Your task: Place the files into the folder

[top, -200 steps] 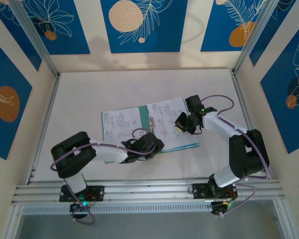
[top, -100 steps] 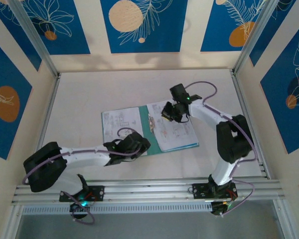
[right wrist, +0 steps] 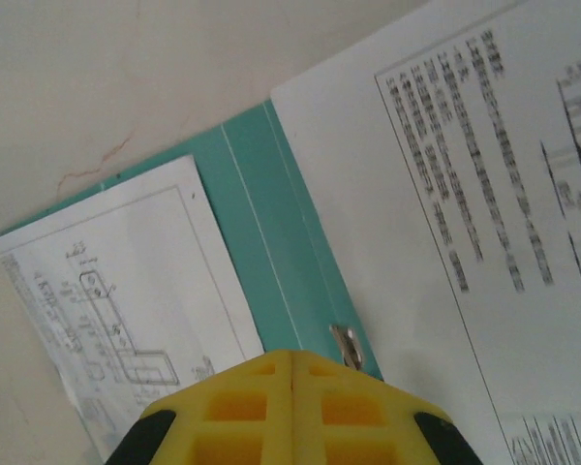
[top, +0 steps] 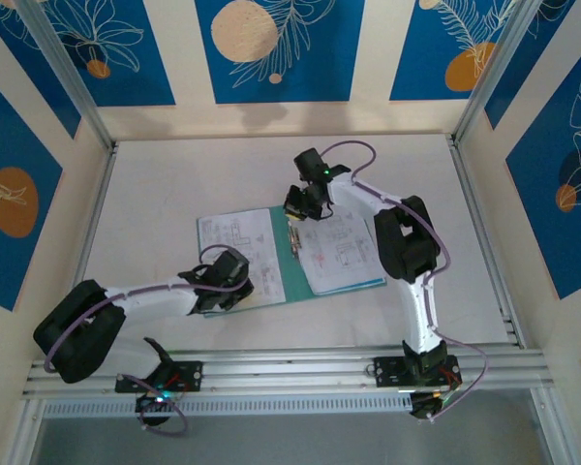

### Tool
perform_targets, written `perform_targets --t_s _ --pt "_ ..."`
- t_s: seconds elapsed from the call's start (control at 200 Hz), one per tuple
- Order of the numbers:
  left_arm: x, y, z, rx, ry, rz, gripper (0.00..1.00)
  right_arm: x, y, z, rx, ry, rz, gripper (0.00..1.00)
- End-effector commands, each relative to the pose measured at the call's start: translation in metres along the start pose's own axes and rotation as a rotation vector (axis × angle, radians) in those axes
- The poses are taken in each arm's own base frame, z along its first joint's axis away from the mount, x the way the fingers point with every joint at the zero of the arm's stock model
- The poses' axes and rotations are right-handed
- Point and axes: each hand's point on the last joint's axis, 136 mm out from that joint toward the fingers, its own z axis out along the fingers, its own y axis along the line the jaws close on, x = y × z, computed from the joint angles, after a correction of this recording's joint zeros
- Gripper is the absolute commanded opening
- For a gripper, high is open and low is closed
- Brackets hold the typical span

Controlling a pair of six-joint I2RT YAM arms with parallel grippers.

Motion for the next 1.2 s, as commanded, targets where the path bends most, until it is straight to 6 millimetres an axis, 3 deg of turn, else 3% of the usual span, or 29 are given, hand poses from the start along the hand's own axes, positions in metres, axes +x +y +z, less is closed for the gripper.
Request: perform_targets --t_s 0.0,0.45,0.715,1.195 --pt "0.011 0.031 0.006 -0.078 0.040 0.010 0.16 0.001 -0.003 0.008 0.021 0.050 -0.022 0.00" --pt "0.011 0.033 0.006 -0.067 0.033 -0.011 0.14 -0.005 -0.016 0.028 0.047 0.084 -0.021 0.00" --pt "0.011 0.034 0.005 -0.067 0.029 -0.018 0.13 -0.002 -0.010 0.028 0.028 0.097 -0.031 0.00" --pt "0.008 0.040 0.003 -0.080 0.005 -0.038 0.11 0.017 0.002 -0.004 -0.024 0.062 -0.064 0.00"
